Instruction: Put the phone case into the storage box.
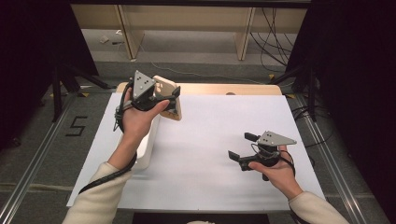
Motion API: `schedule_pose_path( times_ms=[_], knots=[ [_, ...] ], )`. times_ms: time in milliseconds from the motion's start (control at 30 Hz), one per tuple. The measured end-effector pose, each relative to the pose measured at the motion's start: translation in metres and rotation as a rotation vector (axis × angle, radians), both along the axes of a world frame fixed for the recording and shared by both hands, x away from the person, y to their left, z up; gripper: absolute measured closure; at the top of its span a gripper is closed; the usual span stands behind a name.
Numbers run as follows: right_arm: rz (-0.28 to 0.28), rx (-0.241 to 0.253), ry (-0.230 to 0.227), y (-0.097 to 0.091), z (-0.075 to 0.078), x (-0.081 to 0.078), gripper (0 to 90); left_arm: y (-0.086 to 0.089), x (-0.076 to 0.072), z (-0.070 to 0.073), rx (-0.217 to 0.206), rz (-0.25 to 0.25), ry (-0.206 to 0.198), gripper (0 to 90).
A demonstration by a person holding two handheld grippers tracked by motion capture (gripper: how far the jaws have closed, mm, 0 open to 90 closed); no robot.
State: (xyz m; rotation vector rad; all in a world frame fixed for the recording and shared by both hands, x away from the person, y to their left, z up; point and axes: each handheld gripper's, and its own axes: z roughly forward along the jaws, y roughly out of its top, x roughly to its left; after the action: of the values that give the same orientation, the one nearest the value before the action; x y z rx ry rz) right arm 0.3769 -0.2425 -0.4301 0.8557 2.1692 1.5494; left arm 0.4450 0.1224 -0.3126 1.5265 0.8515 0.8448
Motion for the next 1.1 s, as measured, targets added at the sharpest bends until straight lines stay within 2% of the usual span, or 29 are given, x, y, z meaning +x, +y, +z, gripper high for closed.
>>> schedule_pose_path(
  times_ms=[500,800,1100],
  knots=[
    [0.002,-0.003,0.003,0.000,0.000,0.000,3.7,0.006,0.001,0.003,-0.001,0.005,-0.009,10.0],
    [0.002,-0.003,0.006,0.001,-0.001,0.000,3.6,0.010,0.001,0.003,-0.008,0.009,0.004,10.0],
    [0.009,0.002,0.002,0.001,0.000,-0.001,3.7,0.015,0.002,0.005,-0.007,0.023,0.000,10.0]
  ],
)
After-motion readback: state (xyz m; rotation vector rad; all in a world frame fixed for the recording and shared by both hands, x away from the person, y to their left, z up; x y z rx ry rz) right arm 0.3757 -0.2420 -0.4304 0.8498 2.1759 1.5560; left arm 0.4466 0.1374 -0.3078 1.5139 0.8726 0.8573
